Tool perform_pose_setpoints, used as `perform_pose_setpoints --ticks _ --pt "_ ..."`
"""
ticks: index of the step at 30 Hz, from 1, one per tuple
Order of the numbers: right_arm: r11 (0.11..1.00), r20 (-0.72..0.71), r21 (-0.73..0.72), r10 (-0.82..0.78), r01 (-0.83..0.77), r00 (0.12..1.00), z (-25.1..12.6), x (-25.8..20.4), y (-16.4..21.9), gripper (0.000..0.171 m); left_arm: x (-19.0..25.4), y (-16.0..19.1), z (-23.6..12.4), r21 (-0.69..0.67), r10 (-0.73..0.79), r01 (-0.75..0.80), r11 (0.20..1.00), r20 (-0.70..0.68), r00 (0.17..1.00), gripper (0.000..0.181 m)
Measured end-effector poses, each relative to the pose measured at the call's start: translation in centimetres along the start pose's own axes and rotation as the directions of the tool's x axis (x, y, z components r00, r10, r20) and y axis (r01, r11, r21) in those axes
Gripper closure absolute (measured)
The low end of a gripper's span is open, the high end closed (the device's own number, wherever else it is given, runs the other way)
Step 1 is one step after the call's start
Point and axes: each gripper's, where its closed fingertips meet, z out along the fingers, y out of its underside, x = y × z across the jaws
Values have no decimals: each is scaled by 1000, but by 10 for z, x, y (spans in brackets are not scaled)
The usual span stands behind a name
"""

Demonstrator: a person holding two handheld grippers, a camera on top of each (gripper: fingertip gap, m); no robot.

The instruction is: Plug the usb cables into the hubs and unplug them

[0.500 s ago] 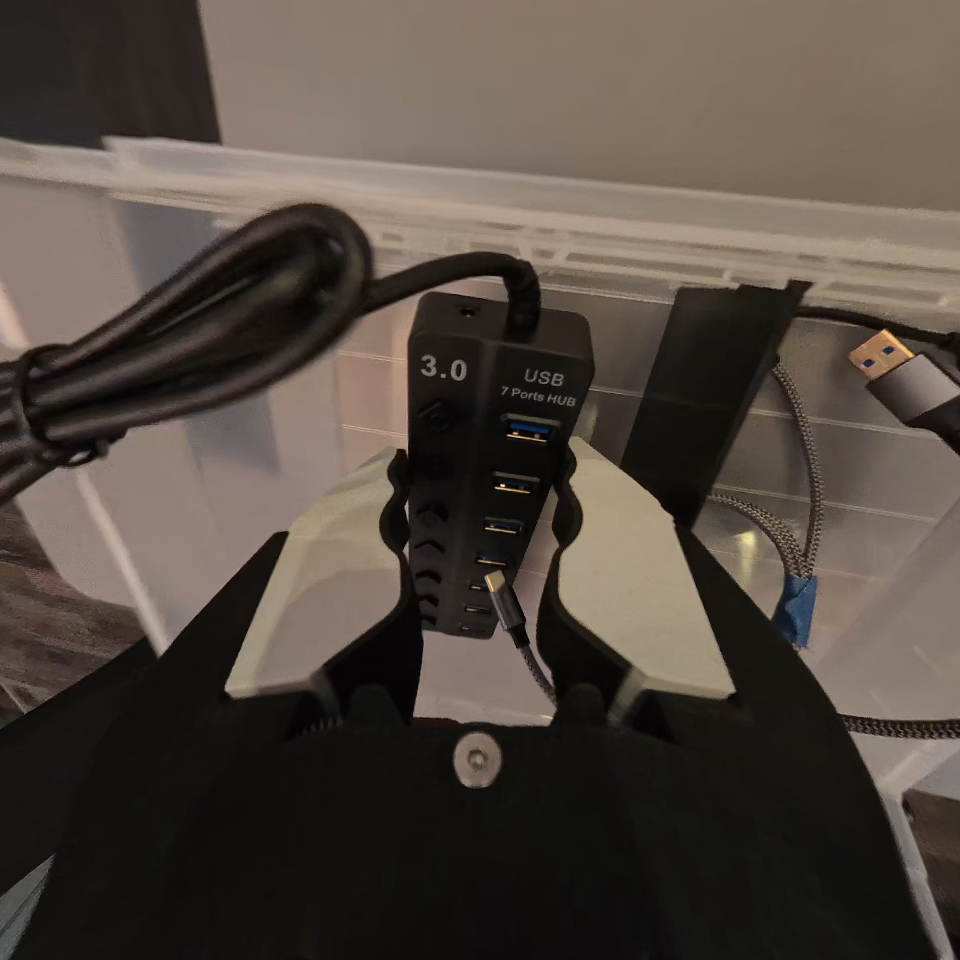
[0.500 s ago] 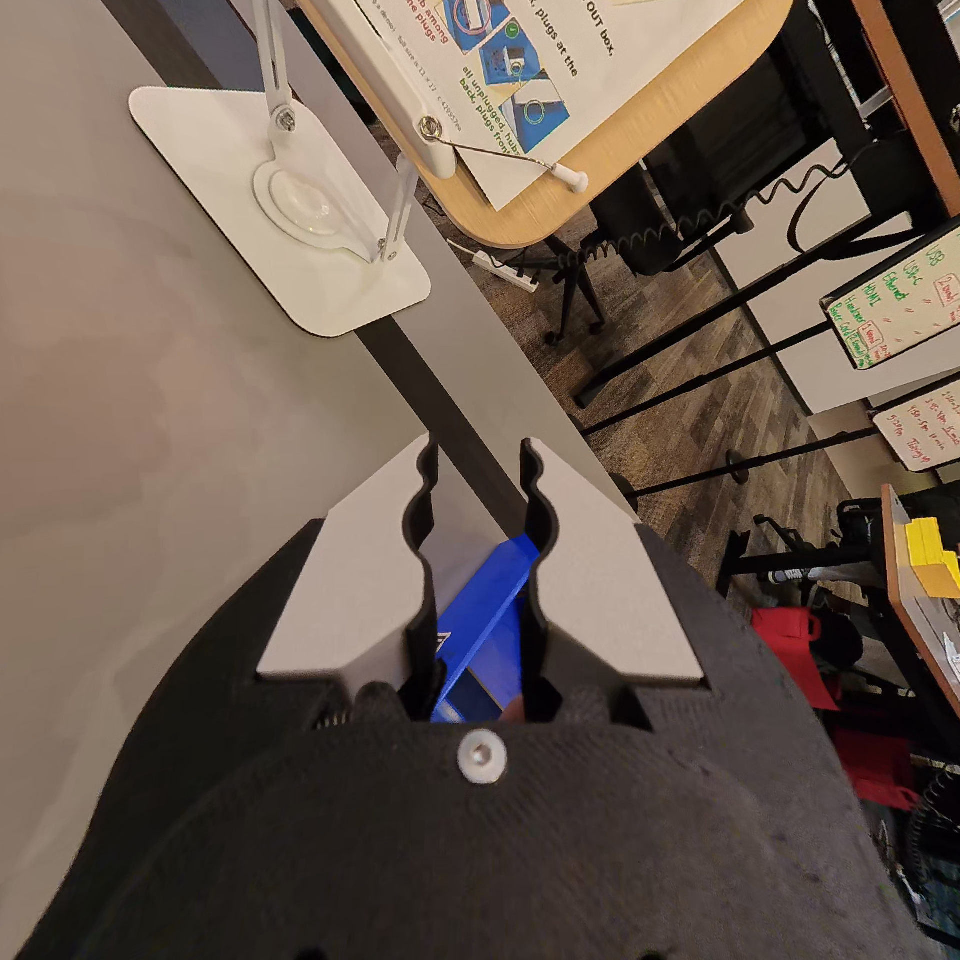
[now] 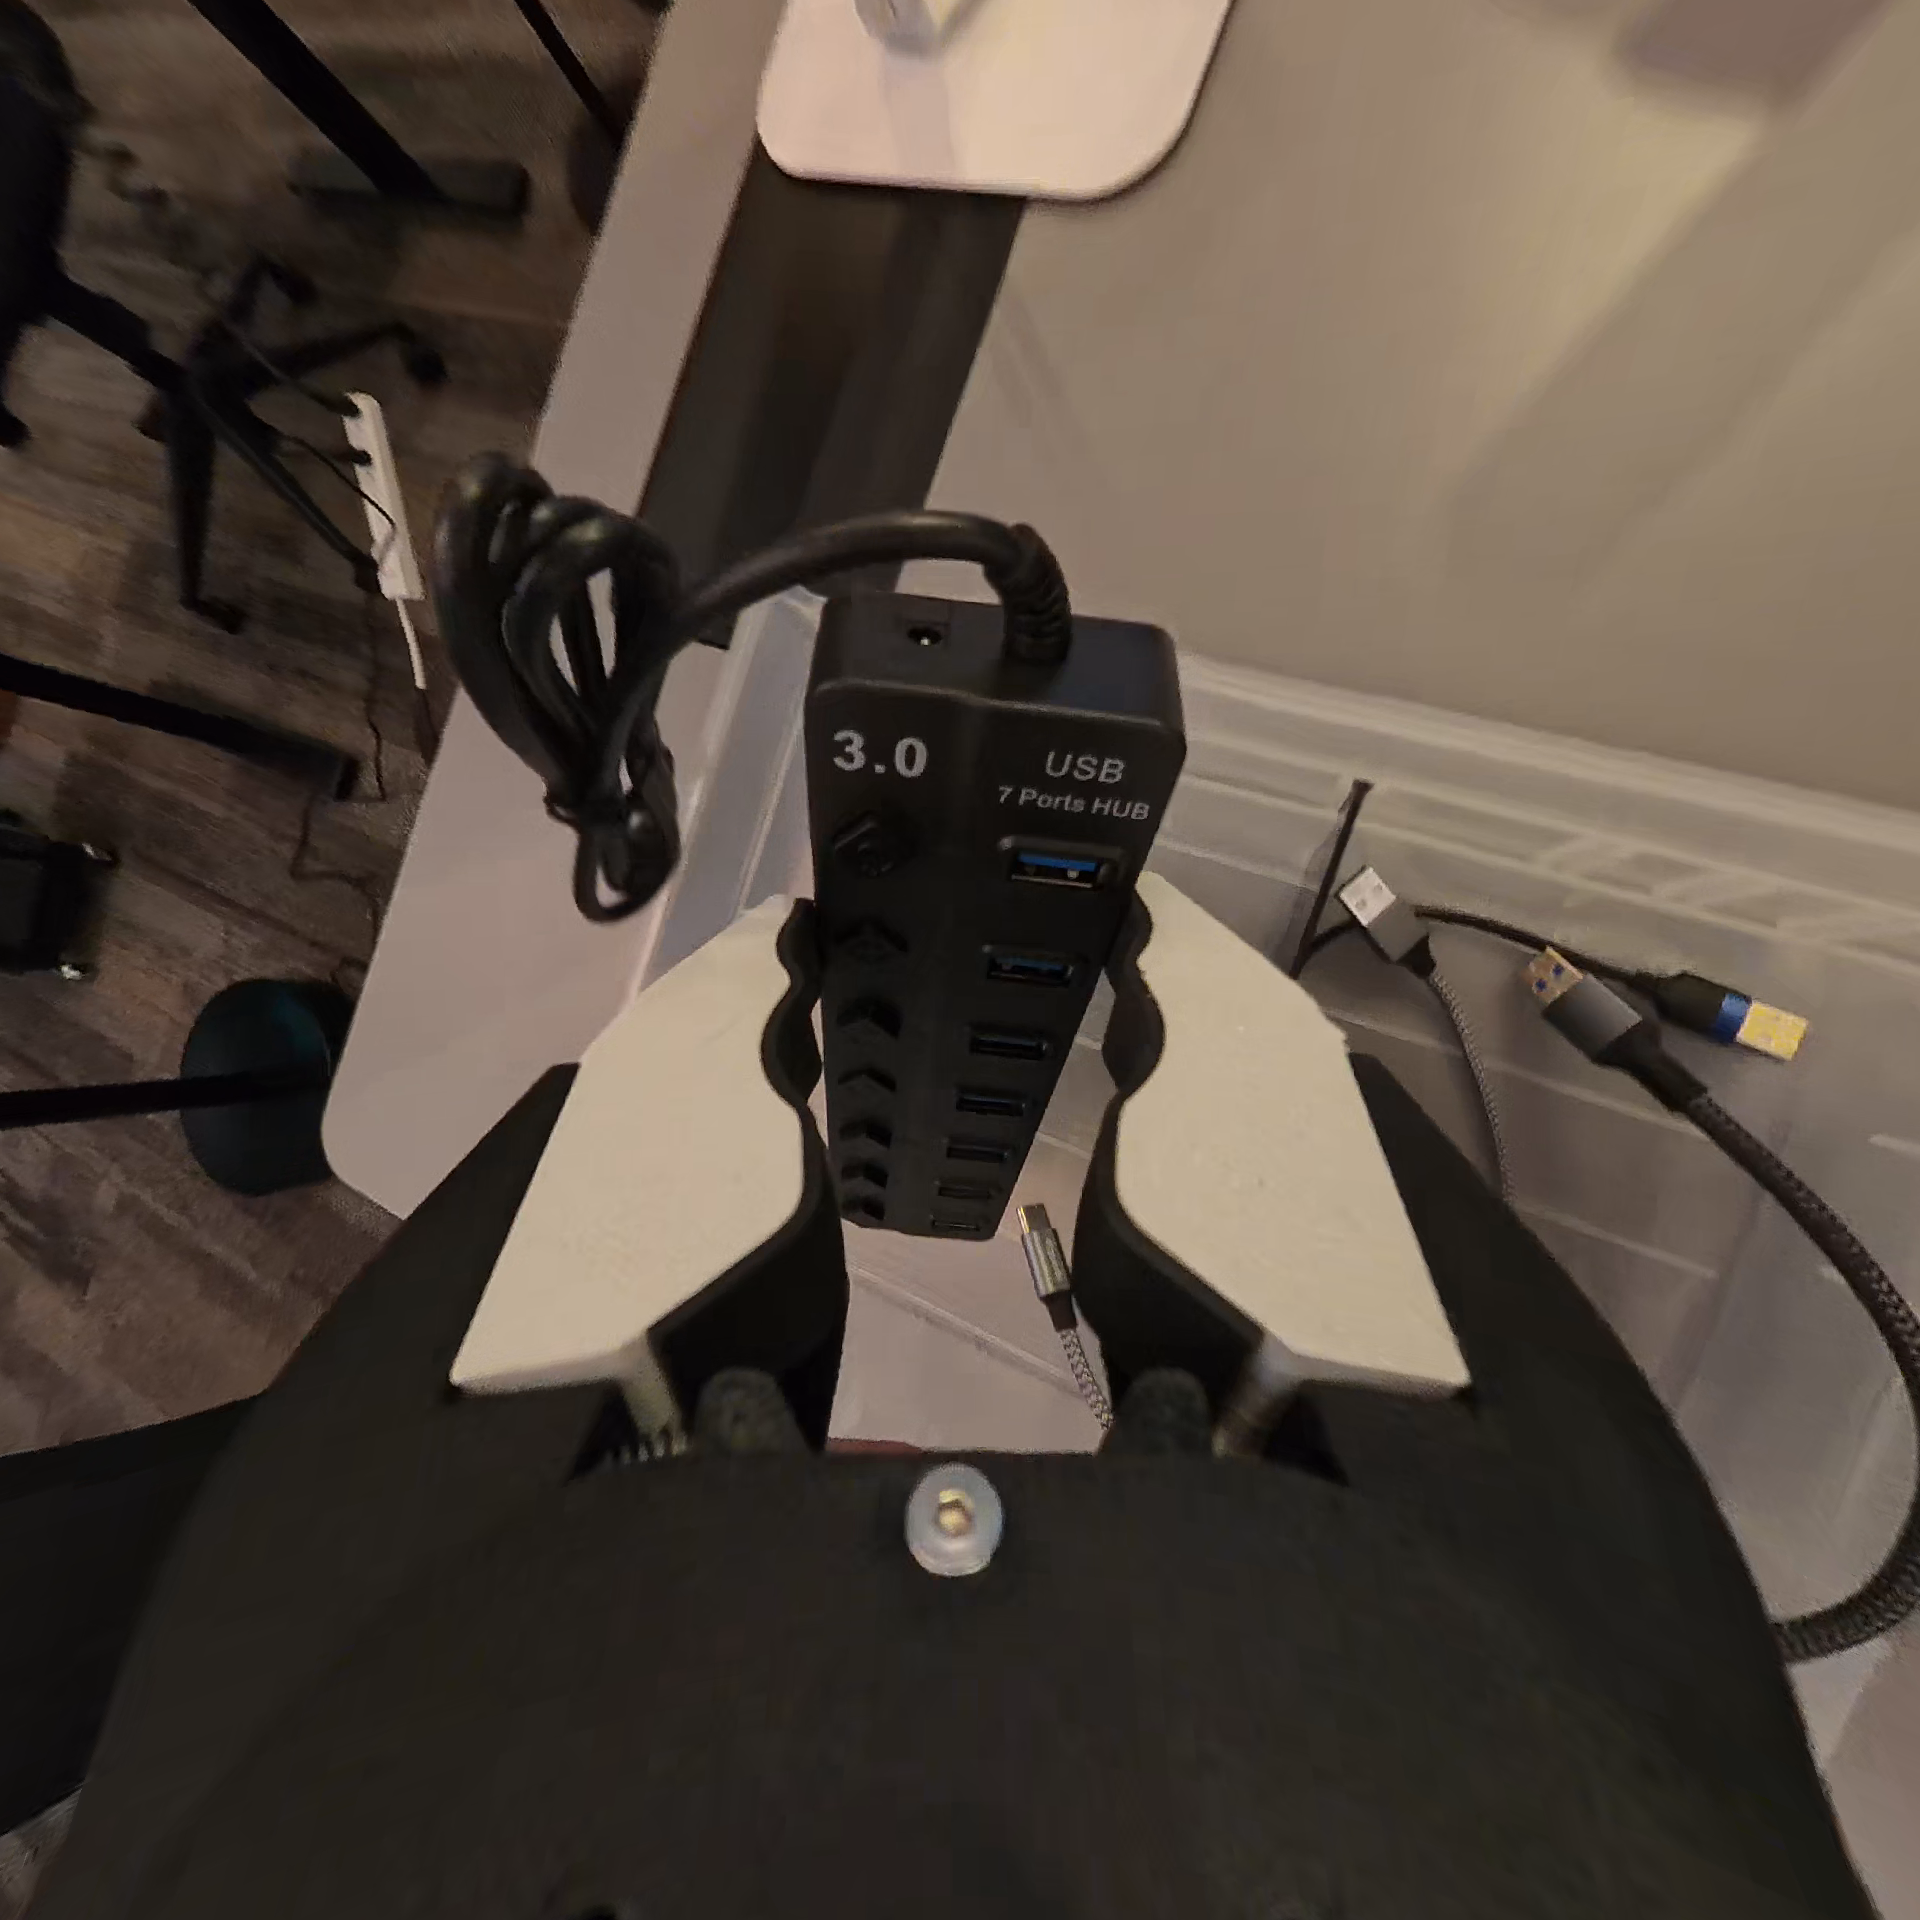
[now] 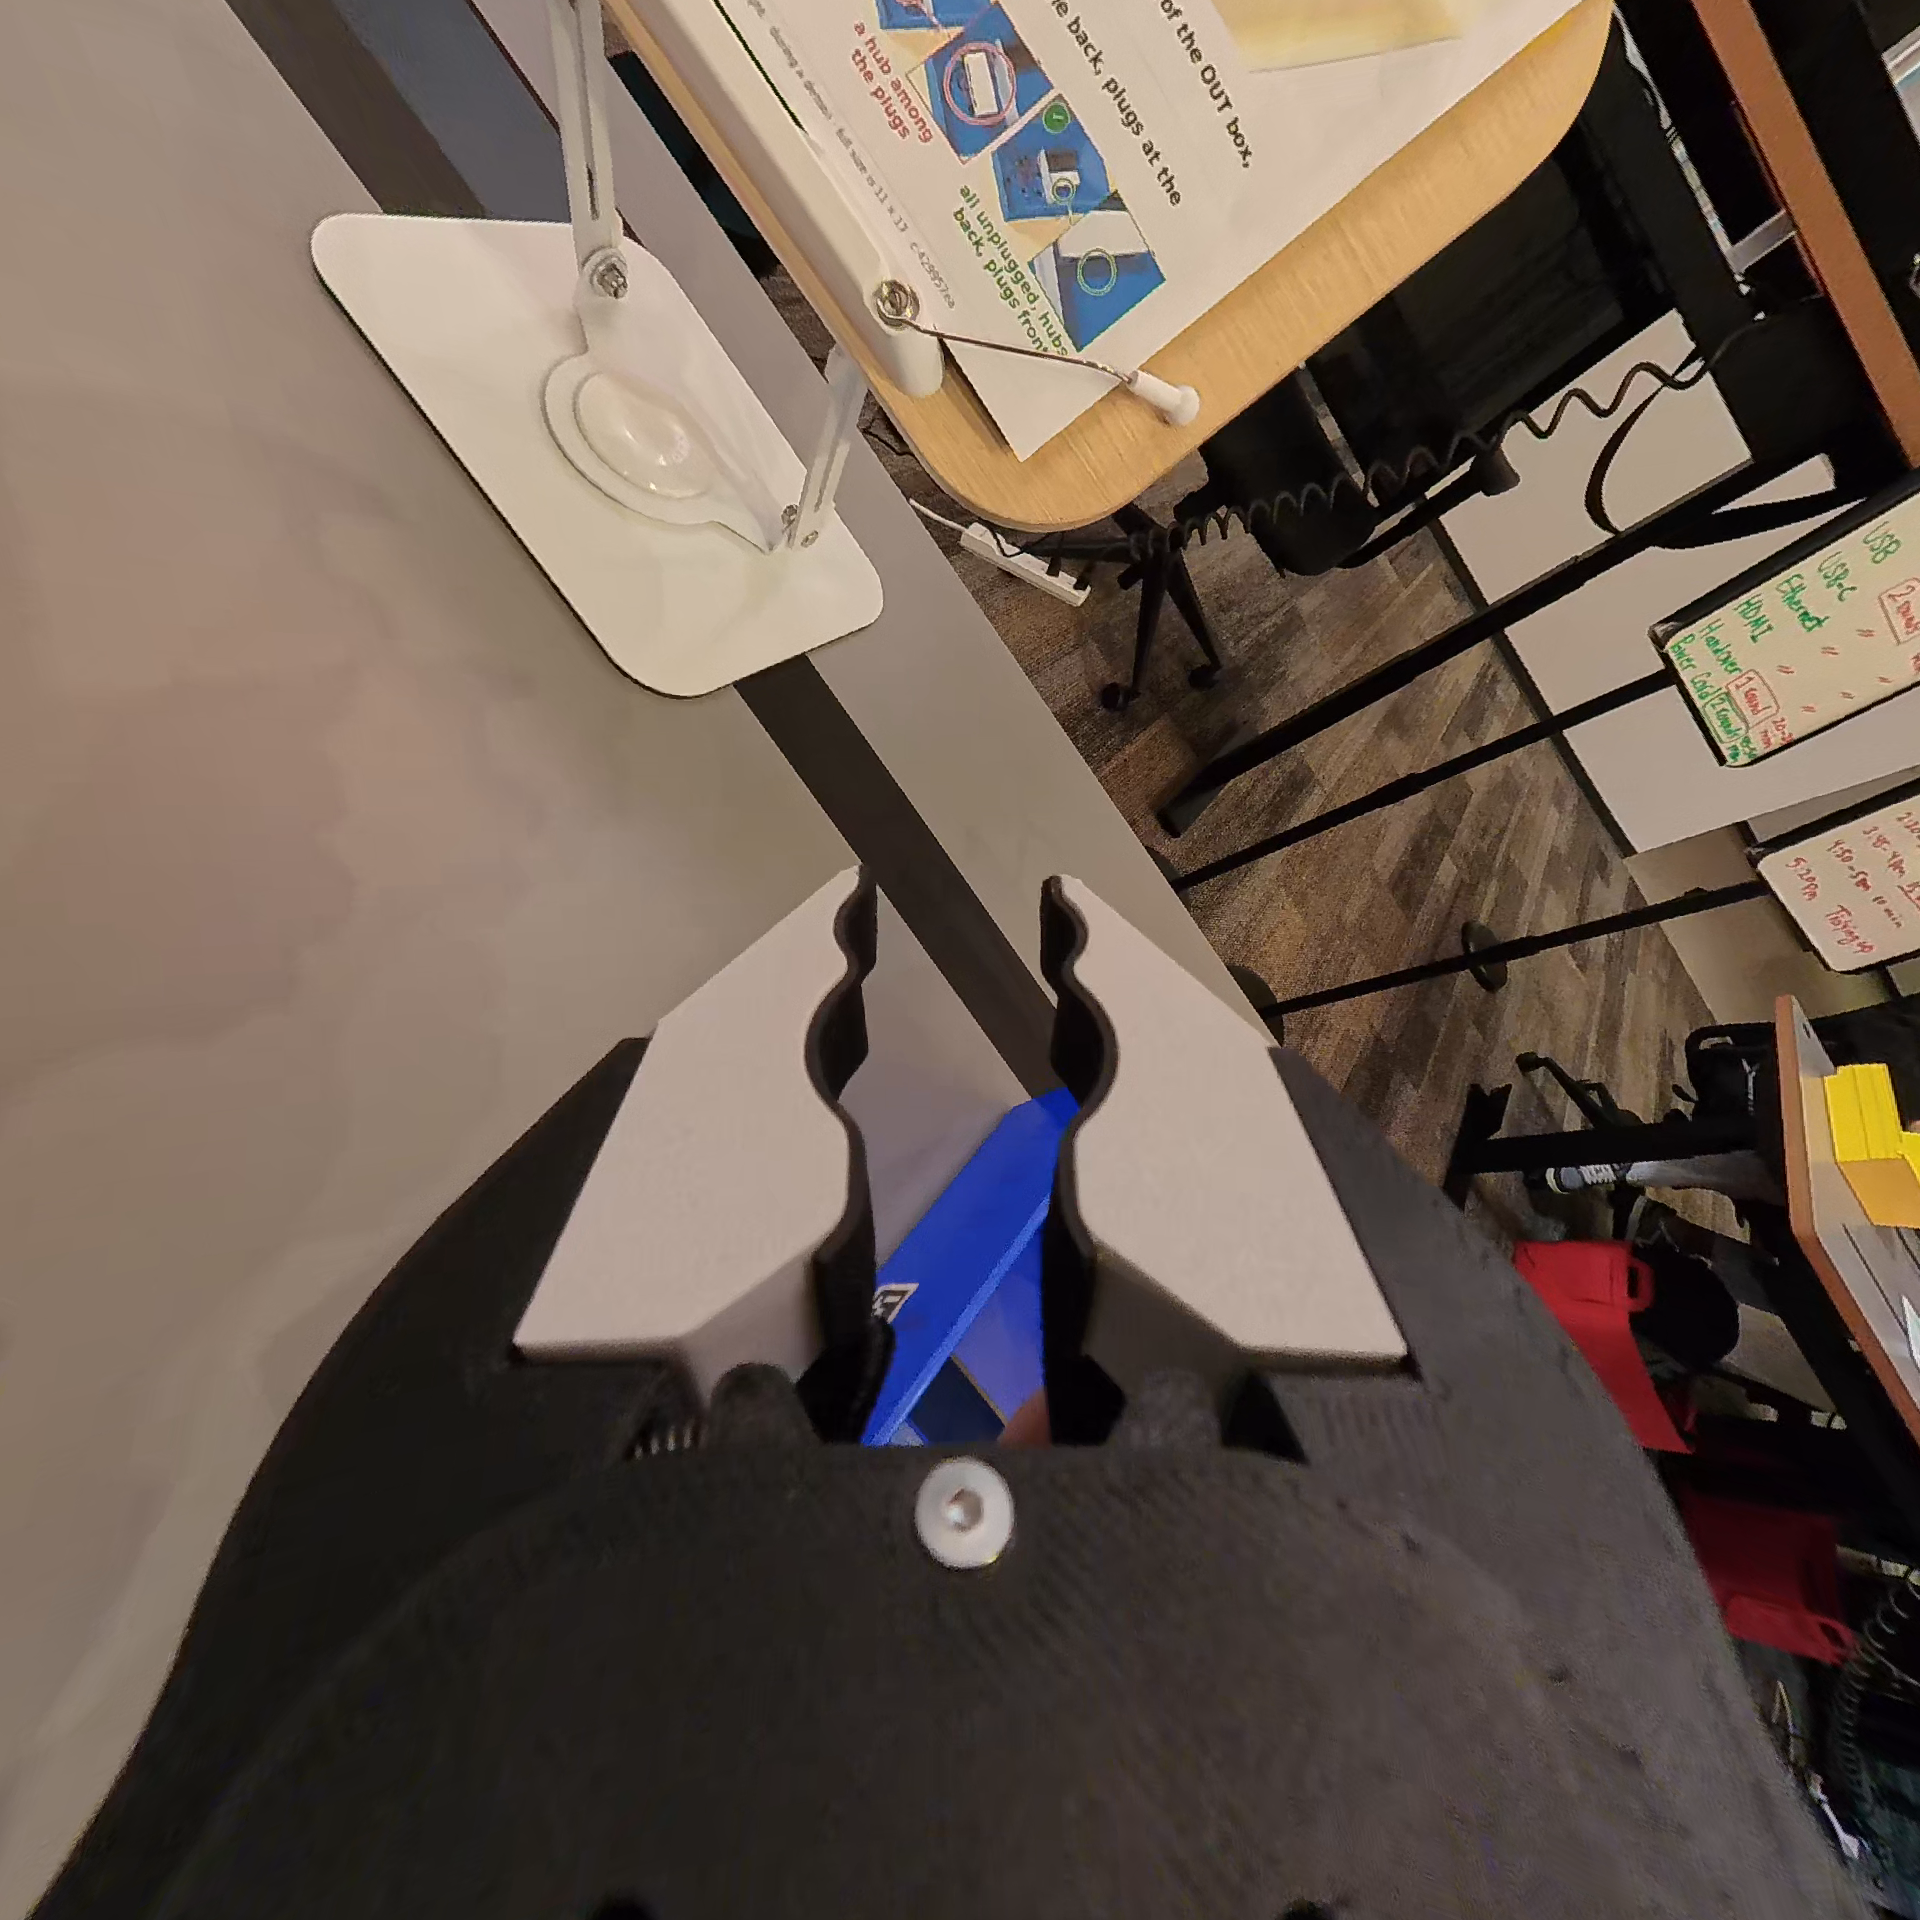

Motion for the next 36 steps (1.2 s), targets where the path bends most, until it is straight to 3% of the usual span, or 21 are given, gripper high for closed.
perform_pose_setpoints --ticks 7,18,25,33,36 --pt "1000 3 18 -9 9 1000 -1 -4 -7 141 -6 -18 -18 137 -49 39 990 65 997 128" --pt "999 8 46 -21 21 1000 -6 -8 -16 141 -7 -34 -30 214 -70 52 975 78 994 128" --pt "998 19 54 -21 20 1000 -6 -11 -19 141 -19 -45 -35 330 -187 158 931 59 981 129" --pt "998 33 53 -31 29 999 -3 -17 -20 142 -50 -50 4 138 -255 231 963 191 948 129" --pt "998 35 62 -34 31 999 -4 -18 -23 142 -56 -68 3 141 -246 219 965 219 944 129"
